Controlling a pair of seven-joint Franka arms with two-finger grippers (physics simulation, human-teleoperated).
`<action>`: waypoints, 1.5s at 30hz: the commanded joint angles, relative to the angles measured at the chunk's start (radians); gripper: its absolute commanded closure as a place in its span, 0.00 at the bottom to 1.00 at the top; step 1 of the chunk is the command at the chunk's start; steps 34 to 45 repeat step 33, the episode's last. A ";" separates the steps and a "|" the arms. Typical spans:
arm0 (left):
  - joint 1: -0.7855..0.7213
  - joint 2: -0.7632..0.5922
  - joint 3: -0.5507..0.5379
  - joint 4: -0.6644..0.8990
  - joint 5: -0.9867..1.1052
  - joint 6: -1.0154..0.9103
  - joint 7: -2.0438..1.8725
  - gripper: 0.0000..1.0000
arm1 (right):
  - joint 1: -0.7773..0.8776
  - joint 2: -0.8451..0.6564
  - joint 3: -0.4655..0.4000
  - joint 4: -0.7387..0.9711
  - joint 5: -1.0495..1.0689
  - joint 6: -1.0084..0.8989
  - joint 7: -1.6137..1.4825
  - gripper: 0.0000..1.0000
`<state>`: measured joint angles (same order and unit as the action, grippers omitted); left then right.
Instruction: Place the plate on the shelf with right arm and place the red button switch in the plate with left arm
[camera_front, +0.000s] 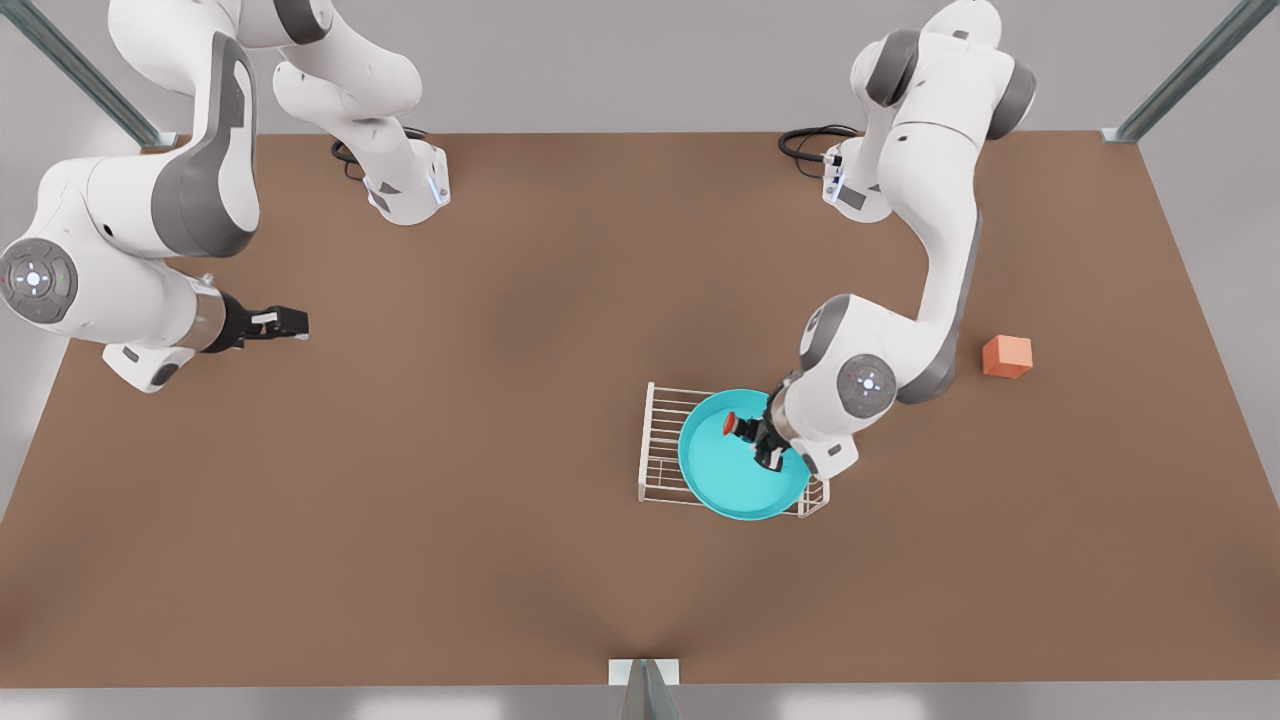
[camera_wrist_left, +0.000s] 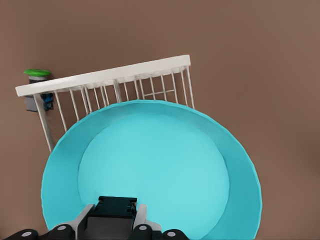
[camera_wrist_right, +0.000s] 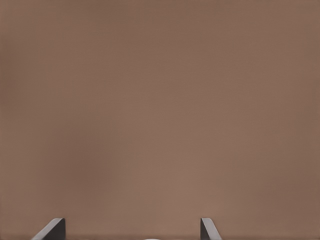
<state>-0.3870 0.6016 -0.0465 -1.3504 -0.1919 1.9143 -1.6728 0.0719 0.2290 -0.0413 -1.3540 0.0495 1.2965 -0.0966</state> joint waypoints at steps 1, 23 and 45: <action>-0.004 0.018 -0.001 0.001 0.002 0.045 -0.389 0.60 | -0.003 0.000 0.000 0.001 0.001 0.003 -0.037 0.00; 0.214 -0.345 -0.076 0.073 0.338 -0.532 2.116 0.00 | 0.002 -0.042 0.000 0.003 -0.023 0.003 -0.023 0.00; 0.234 -0.348 -0.073 0.073 0.267 -0.551 2.073 0.00 | 0.000 -0.040 -0.002 0.003 -0.020 0.001 -0.022 0.00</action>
